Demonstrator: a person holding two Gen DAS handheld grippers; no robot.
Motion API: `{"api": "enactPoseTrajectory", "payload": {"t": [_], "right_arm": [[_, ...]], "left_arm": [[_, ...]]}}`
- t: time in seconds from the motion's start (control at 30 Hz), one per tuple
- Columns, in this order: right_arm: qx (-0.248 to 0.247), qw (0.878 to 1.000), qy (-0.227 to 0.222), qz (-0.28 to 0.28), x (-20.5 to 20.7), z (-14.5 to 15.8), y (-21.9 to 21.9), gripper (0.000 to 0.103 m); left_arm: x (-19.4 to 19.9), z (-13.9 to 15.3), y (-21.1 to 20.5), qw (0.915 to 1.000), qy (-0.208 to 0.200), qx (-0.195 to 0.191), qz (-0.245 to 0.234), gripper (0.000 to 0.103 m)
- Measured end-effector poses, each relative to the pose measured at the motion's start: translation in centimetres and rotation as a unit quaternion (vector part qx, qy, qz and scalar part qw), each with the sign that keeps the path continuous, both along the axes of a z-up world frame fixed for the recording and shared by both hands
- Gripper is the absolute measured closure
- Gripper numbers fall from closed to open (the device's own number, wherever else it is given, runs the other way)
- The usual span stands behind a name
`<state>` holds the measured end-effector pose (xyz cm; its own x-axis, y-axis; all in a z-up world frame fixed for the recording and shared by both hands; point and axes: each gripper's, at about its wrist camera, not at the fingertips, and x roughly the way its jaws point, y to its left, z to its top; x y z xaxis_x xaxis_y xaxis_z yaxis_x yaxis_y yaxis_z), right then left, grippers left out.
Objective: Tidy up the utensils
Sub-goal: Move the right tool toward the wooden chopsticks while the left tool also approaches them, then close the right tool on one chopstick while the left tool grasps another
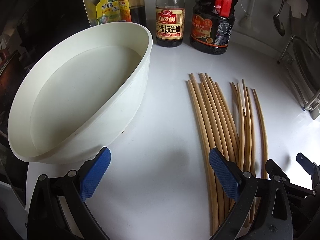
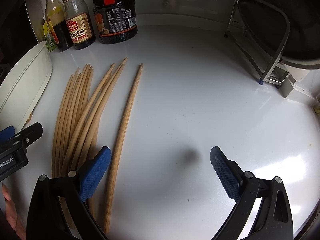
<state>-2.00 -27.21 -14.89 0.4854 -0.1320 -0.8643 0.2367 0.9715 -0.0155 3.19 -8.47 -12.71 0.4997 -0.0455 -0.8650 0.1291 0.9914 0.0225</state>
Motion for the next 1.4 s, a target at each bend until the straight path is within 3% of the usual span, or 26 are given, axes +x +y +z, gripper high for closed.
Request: {"api": "enactPoseTrajectory", "payload": {"t": [0.2, 1.07, 1.2, 1.4], "right_arm": [[-0.029, 0.999, 0.01, 0.011, 0.4, -0.4, 0.5, 0.008], [-0.036, 0.999, -0.012, 0.034, 0.0, -0.3, -0.5, 0.009], [-0.03, 0.998, -0.018, 0.051, 0.1, -0.2, -0.2, 0.02], [-0.029, 0.996, -0.021, 0.084, 0.5, 0.1, 1.1, 0.048]], "left_arm": [[0.0, -0.7, -0.8, 0.9999, 0.012, 0.002, -0.002, 0.006], [1.0, -2.5, -0.9, 0.9989, 0.03, 0.026, 0.022, 0.006], [1.2, -2.5, -1.3, 0.9993, 0.03, 0.019, 0.011, 0.008], [0.2, -1.9, -2.1, 0.9995, 0.023, 0.007, -0.021, 0.035]]}}
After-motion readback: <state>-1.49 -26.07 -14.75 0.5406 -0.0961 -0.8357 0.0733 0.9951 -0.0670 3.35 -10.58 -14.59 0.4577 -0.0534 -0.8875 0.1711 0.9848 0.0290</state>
